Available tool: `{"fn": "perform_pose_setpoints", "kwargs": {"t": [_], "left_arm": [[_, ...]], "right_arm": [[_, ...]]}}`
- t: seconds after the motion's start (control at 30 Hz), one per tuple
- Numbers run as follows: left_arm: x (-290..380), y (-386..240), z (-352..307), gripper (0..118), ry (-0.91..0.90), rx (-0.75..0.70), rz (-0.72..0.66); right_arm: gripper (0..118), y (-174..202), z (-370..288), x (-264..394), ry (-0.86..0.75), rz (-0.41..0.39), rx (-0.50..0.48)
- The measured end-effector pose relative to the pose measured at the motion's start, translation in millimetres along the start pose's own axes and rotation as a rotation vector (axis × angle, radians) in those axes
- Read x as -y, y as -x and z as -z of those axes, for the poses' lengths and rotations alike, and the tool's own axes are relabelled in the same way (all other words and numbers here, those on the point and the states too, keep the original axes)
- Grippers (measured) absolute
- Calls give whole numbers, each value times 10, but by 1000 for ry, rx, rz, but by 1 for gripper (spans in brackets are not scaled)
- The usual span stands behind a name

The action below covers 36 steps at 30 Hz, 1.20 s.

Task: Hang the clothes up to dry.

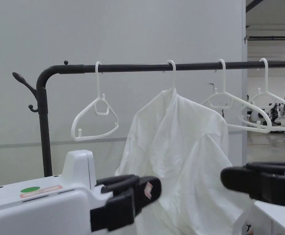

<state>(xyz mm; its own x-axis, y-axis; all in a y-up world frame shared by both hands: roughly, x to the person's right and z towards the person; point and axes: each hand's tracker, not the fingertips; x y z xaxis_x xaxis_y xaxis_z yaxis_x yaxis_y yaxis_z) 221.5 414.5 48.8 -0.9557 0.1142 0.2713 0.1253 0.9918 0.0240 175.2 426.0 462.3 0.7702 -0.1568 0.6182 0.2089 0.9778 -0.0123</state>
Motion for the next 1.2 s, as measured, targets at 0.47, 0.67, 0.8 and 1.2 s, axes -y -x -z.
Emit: {"fn": "perform_pose_setpoints", "kwargs": {"t": [0.47,0.67,0.8,1.2], "left_arm": [[599,171,-400,1,64,2,-97],[1056,75,-1451,1,23,-288,-193],[1506,-321,-2374,1,-8,-572,-291],[2543,-2692,-3595,1,-258,-1391,-457]], "right_arm": [[0,134,1076,371,155,-80,-325],[0,390,2404,507,267,-96,-619],[0,855,3453,694,359,-129,-845],[0,3556,5241,1678,645,-285,-1550]]}}
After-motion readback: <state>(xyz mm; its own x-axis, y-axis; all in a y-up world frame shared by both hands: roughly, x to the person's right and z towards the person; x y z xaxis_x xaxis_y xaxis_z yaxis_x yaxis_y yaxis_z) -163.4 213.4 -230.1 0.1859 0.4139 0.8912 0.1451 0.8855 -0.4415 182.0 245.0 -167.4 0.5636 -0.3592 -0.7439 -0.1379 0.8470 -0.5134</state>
